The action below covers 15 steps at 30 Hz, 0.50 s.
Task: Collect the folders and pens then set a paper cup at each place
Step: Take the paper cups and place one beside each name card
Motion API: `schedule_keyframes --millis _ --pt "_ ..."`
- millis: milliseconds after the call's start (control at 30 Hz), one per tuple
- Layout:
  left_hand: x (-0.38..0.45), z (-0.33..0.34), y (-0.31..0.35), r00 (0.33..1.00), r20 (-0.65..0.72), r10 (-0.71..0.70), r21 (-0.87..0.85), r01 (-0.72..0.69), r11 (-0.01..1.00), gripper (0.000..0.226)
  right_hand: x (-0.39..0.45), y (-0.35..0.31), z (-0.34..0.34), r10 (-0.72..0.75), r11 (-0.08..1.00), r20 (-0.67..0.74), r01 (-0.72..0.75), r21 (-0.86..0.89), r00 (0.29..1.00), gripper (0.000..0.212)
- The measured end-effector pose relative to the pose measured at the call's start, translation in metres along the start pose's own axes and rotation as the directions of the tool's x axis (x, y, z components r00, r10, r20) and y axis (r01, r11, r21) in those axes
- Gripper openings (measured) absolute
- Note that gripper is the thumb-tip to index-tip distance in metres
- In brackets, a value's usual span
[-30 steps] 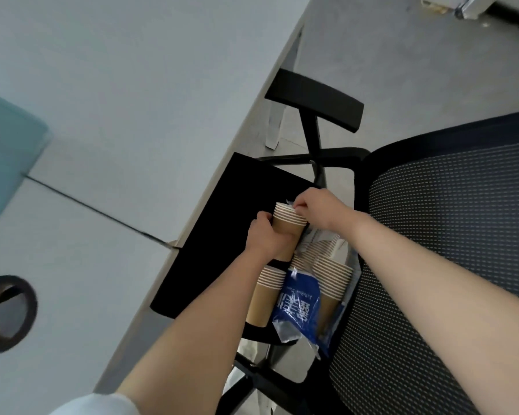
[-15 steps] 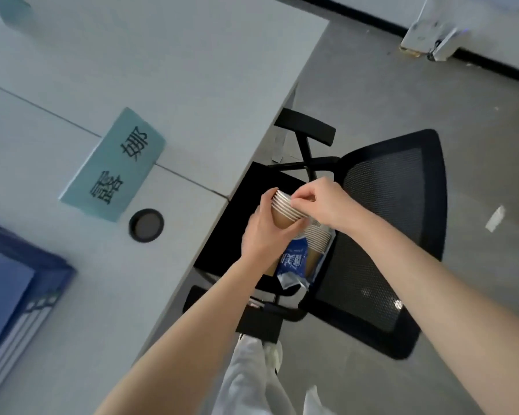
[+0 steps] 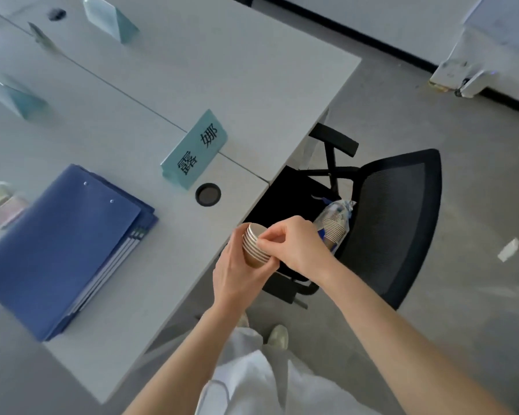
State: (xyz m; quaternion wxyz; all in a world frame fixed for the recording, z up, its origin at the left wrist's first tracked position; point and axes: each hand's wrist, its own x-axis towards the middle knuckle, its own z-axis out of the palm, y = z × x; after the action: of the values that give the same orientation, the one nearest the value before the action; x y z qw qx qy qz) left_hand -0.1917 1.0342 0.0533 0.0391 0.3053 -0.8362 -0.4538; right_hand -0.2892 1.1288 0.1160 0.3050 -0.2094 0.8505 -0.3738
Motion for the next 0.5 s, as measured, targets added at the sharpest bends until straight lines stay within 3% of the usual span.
schedule_keyframes --millis 267,367,433,500 --pt "0.027 -0.055 -0.011 0.993 -0.063 0.097 -0.055 -0.101 0.993 0.064 0.023 -0.040 0.026 0.009 0.998 -0.149 0.001 0.068 0.989 0.032" --pt "0.040 -0.068 -0.015 0.993 -0.081 0.083 -0.075 -0.090 0.993 0.066 0.037 -0.044 0.041 0.112 0.993 -0.237 -0.099 0.067 0.965 0.072" --pt "0.046 -0.073 -0.017 0.993 -0.091 0.070 -0.077 -0.077 0.994 0.067 0.045 -0.046 0.049 0.242 0.964 -0.163 -0.218 0.153 0.957 0.102" --pt "0.053 -0.077 -0.019 0.994 -0.090 0.064 -0.078 -0.071 0.994 0.066 0.053 -0.048 0.053 0.282 0.922 -0.026 -0.264 0.285 0.959 0.096"
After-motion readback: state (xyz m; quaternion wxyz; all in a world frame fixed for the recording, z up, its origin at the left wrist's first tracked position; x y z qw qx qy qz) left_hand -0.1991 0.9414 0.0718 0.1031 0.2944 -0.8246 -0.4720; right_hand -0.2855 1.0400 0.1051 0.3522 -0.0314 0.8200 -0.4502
